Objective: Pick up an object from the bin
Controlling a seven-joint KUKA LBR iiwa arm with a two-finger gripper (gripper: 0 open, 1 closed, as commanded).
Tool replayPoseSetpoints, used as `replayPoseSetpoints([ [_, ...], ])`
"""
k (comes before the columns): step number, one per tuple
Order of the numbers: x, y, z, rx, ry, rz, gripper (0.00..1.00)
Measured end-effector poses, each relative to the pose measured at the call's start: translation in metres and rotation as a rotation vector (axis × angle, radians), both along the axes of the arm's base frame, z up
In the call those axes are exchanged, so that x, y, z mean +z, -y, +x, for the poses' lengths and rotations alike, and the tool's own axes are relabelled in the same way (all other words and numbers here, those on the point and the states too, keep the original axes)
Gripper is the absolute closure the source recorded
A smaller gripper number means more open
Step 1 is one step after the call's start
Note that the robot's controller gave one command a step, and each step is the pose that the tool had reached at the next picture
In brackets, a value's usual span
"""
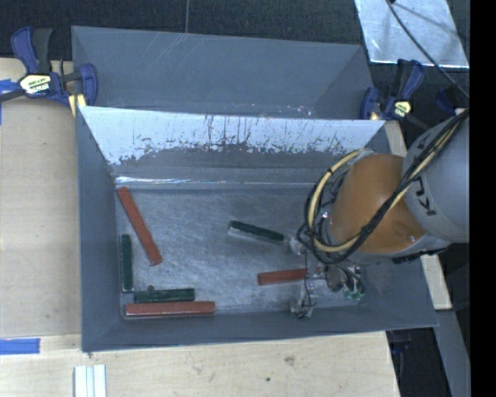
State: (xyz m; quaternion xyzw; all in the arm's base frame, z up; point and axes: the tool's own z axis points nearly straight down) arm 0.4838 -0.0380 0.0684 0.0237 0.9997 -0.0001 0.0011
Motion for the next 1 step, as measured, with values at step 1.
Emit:
replayPoseSetpoints([
  [1, 0.0007, 0.0002, 0.0013, 0.003, 0.003, 0.000, 0.00],
])
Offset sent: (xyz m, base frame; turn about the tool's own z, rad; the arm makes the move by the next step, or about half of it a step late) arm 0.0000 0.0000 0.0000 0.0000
